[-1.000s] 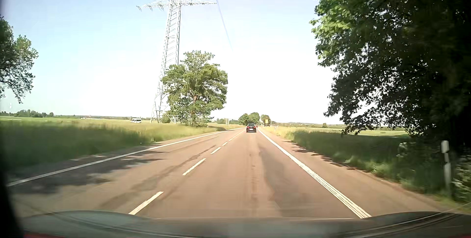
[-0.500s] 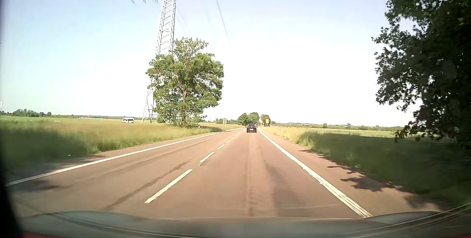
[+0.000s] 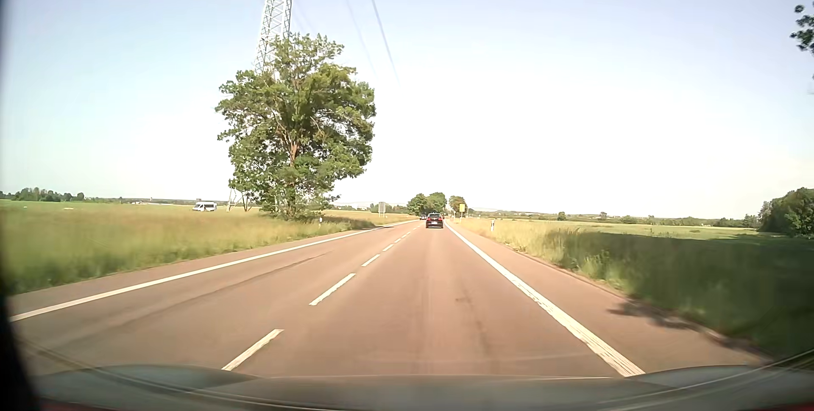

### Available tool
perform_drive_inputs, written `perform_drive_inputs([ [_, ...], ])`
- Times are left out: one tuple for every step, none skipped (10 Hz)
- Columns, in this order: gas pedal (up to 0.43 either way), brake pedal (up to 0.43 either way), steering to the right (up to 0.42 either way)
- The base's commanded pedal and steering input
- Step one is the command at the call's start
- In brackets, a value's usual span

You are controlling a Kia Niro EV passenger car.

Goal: Follow the waypoints while adhering to traffic rules and regulations

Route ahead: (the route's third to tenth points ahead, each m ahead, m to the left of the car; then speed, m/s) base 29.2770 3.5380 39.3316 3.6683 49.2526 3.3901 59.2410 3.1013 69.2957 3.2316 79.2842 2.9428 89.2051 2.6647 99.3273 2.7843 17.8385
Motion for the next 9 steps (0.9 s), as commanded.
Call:
perform_drive_inputs([
  [0.087,0.03,0.003],
  [0.087,0.03,0.003],
  [0.087,0.03,0.003],
  [0.087,0.03,0.003],
  [0.087,0.03,0.003],
  [0.087,0.03,0.003],
  [0.087,0.03,0.003],
  [0.087,0.03,0.002],
  [0.087,0.03,0.002],
])
